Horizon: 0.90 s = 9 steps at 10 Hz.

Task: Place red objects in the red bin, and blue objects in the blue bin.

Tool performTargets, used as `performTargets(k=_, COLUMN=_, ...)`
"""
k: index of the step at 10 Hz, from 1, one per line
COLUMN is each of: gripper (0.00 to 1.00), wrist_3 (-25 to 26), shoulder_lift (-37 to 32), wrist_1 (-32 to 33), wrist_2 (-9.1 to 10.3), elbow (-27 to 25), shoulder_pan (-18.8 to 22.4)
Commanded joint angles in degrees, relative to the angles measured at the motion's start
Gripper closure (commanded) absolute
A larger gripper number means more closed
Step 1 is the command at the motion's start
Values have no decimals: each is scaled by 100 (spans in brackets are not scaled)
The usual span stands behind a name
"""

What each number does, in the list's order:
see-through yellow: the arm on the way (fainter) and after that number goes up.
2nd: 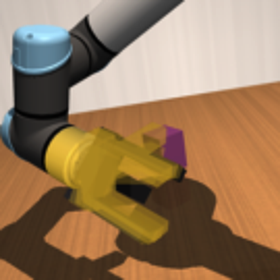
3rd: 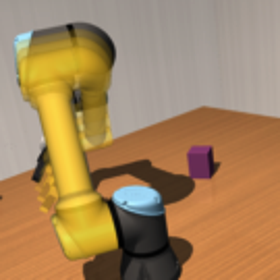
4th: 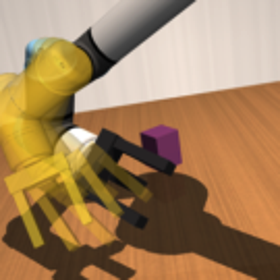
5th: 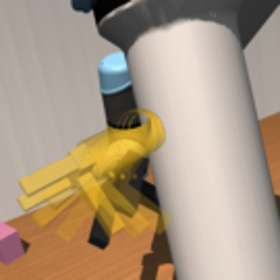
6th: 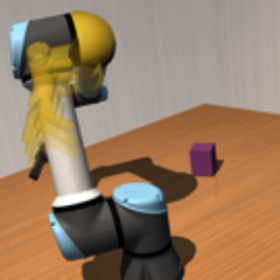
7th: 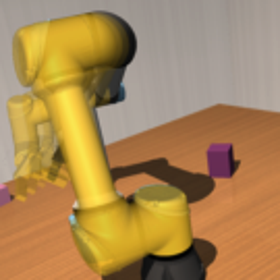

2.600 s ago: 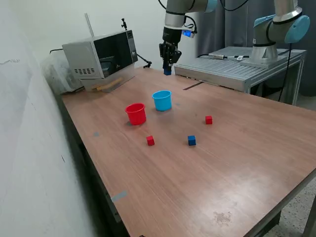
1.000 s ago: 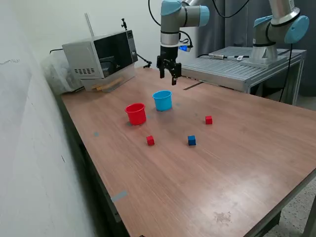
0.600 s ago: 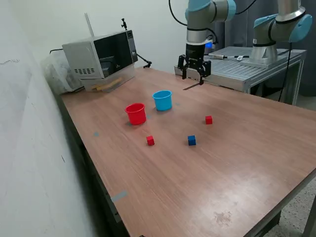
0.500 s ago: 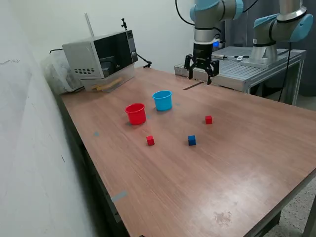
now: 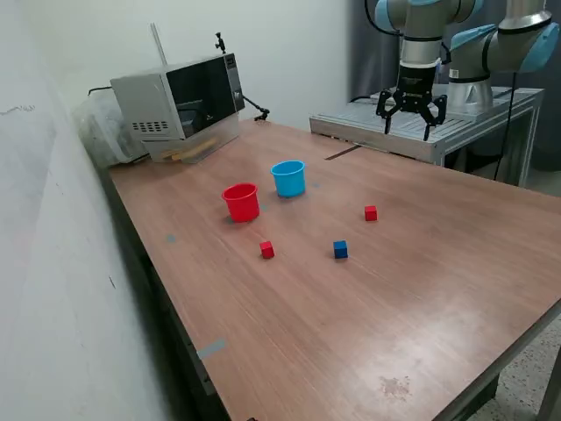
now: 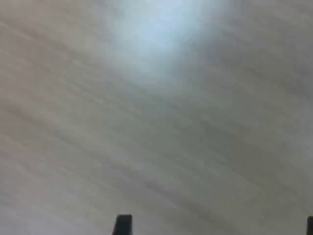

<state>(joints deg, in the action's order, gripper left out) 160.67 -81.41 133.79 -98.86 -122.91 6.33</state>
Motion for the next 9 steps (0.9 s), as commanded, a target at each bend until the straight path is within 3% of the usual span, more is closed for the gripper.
performTargets(k=1, gripper=0, wrist_3=-227, shoulder_lift=-305, wrist_1=-2, wrist_2=-19, elbow=-330, shoulder_pan=298)
performTargets(k=3, gripper=0, wrist_3=-849, shoulder_lift=-296, wrist_1=59, wrist_2=85, elbow=-294, shoulder_pan=412)
performTargets(k=4, gripper=0, wrist_3=-1210, shoulder_lift=-288, wrist_1=68, wrist_2=347, elbow=-294, shoulder_pan=517)
performTargets(k=6, gripper=0, wrist_3=-1511, shoulder_lift=-288, wrist_1=77, wrist_2=473, elbow=-199, shoulder_pan=475)
performTargets(k=7, gripper=0, wrist_3=-1886, shoulder_lift=-201, wrist_1=77, wrist_2=516, elbow=2, shoulder_pan=431)
performTargets(k=9, gripper=0, wrist_3=-2144, shoulder_lift=281, wrist_1=68, wrist_2=640, elbow=608, shoulder_pan=195)
